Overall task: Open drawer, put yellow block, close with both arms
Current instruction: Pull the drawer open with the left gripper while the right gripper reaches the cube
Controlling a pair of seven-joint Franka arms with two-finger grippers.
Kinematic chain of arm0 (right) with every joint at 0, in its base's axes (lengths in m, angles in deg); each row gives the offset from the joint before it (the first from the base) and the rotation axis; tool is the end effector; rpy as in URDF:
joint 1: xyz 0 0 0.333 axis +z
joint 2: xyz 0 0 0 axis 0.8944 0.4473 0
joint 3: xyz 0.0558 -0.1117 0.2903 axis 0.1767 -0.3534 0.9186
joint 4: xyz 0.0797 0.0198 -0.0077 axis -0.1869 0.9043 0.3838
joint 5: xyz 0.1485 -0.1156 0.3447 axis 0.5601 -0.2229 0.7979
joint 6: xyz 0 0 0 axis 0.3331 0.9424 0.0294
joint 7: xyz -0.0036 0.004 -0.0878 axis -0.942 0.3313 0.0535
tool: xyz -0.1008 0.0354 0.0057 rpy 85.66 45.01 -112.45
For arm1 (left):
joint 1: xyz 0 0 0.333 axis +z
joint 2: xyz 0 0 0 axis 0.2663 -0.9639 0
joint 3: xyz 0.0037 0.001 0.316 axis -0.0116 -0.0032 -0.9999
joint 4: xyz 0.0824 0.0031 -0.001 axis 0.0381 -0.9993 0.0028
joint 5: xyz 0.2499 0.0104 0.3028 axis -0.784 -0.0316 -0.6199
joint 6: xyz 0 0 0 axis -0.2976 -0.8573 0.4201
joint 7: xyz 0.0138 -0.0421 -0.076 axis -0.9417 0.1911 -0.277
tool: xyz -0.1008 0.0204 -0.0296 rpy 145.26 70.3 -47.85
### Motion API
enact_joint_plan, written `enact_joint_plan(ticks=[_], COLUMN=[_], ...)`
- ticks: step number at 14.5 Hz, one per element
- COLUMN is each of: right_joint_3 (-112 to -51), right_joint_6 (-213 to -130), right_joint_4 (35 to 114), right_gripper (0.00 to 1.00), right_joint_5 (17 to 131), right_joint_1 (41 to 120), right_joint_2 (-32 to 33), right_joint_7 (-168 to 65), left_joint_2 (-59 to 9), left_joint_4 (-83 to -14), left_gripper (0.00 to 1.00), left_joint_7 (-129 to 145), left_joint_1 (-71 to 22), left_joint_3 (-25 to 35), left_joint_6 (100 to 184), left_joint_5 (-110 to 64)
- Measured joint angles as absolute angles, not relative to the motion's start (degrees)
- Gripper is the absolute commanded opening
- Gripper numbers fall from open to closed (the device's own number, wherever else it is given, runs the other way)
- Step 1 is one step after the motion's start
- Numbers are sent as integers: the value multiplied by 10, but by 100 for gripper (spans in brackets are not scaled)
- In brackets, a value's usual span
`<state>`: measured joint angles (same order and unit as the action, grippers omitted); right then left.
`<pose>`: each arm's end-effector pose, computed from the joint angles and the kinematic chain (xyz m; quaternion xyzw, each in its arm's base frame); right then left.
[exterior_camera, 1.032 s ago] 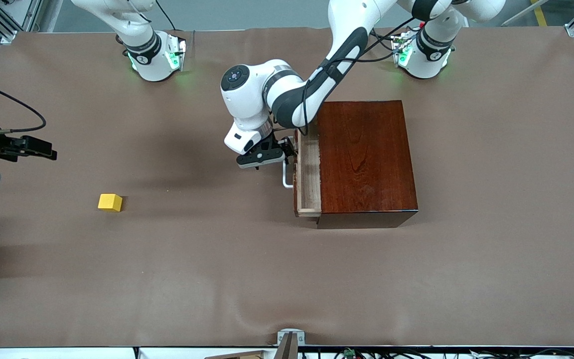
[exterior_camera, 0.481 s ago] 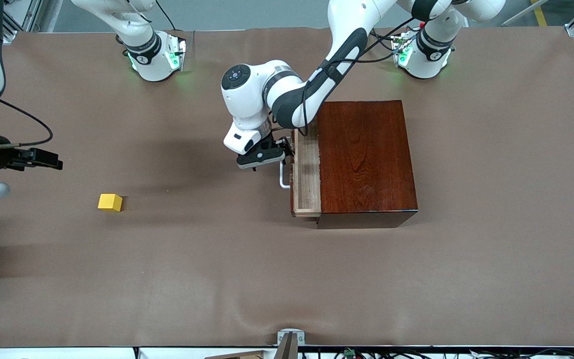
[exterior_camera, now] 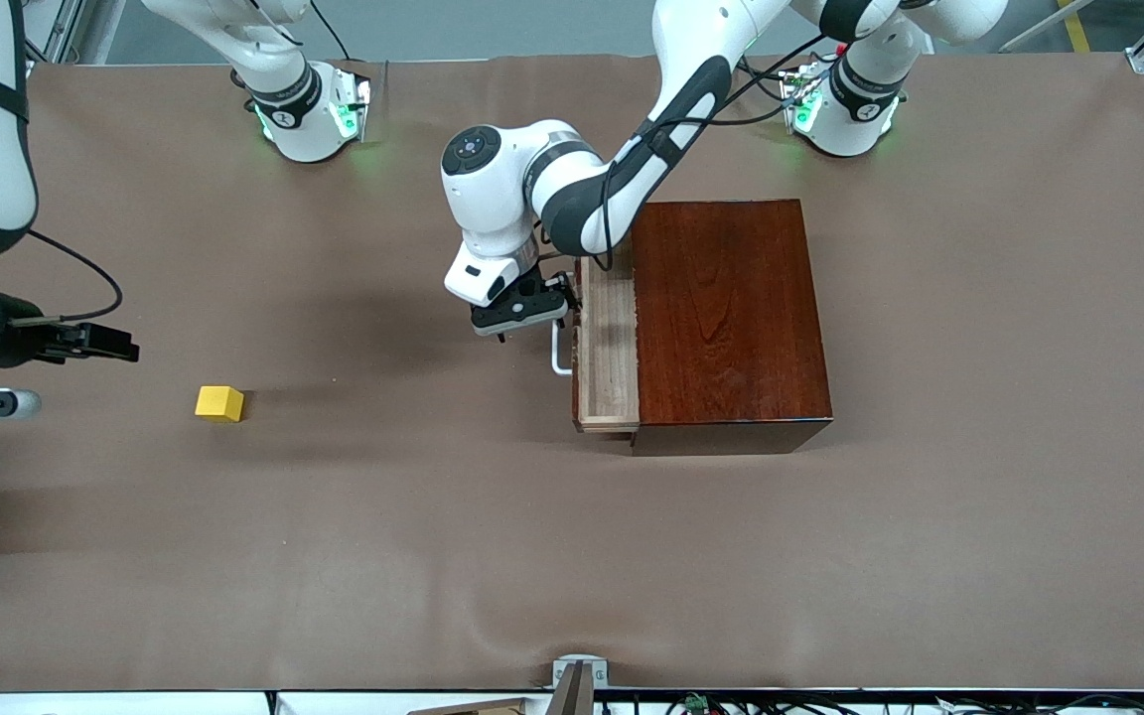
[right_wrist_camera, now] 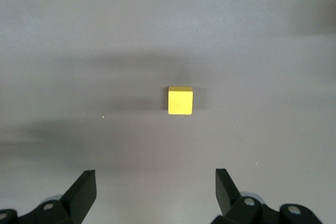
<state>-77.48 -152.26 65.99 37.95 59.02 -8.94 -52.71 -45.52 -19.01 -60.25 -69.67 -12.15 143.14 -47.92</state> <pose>0.6190 -0.0577 0.4822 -0.9972 -0.0026 0.0728 0.0152 0.4461 -0.6129 0.2935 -0.9874 -0.1079 -0.1102 0.0361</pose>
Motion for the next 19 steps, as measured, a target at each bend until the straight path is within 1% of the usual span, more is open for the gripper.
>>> enact_joint_plan(ticks=[5,7,11,14,19], right_joint_3=[-775,-775,-775,-775,-775], right_joint_6=[-1557,-1568,-1590,-1607,-1676], right_joint_4=[672,676,684,685,728], right_gripper=[100,100,100,100,100], right_joint_5=[379,379,379,379,379], right_joint_1=[590,590,590,590,590], right_joint_2=[-71,-64,-46,-27,-13], right_joint_7=[-527,-527,-527,-527,-527], left_joint_2=[-455,-456,-456,-457,-458], left_joint_4=[-190,-192,-193,-192,-187], left_gripper=[100,100,100,100,100], left_joint_7=[-603,-605,-607,-612,-613], left_joint_1=[-697,-698,-699,-700,-700], left_joint_3=[-121,-117,-117,-114,-114], left_joint_6=[1436,1457,1466,1493,1492], left_joint_5=[-479,-479,-479,-476,-475])
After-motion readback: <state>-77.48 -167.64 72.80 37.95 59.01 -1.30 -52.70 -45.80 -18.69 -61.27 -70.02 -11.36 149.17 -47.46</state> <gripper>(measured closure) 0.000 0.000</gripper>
